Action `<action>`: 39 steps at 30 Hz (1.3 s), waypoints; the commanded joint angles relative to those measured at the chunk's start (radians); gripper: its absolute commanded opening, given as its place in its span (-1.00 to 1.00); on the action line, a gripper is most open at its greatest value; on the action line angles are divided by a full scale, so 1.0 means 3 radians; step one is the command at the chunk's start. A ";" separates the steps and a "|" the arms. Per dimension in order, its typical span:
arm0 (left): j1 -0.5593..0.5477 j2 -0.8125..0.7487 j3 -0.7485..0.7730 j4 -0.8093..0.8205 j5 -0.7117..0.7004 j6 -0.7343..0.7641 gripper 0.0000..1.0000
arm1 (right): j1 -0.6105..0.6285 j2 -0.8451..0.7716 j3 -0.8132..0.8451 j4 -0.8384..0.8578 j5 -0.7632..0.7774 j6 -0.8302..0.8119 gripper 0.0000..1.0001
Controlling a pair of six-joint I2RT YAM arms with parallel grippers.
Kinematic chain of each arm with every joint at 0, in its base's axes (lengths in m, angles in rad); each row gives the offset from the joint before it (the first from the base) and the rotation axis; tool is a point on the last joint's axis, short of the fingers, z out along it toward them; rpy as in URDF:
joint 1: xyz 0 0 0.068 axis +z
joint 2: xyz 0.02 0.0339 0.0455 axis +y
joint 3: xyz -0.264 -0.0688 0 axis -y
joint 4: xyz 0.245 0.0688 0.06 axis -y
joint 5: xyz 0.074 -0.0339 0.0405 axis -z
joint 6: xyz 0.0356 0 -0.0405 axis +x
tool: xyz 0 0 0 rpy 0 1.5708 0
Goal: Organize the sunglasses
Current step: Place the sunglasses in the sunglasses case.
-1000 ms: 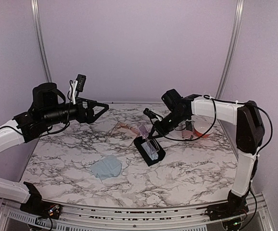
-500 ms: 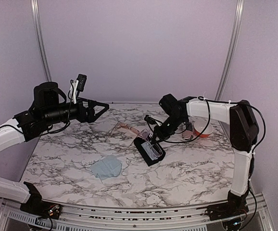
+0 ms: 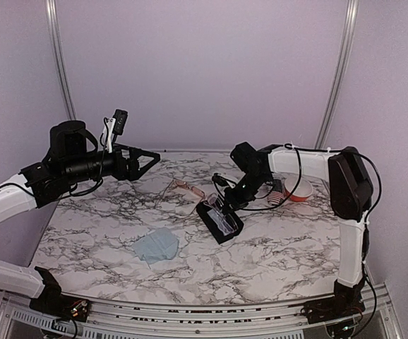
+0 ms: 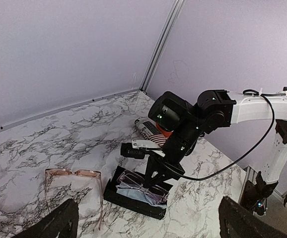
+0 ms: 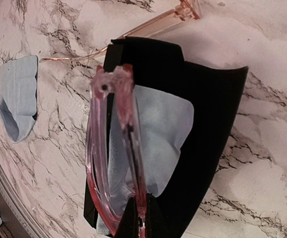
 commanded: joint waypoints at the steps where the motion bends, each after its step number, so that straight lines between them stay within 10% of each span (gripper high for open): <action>1: 0.0014 0.0000 0.0097 -0.0041 0.0001 0.0039 0.98 | -0.0015 0.0084 0.0197 -0.0025 0.0005 0.0072 -1.00; 39: 0.0012 -0.0022 0.0097 -0.0061 0.0007 0.0056 0.98 | -0.0015 0.0165 0.0040 -0.0036 -0.0367 0.0071 -1.00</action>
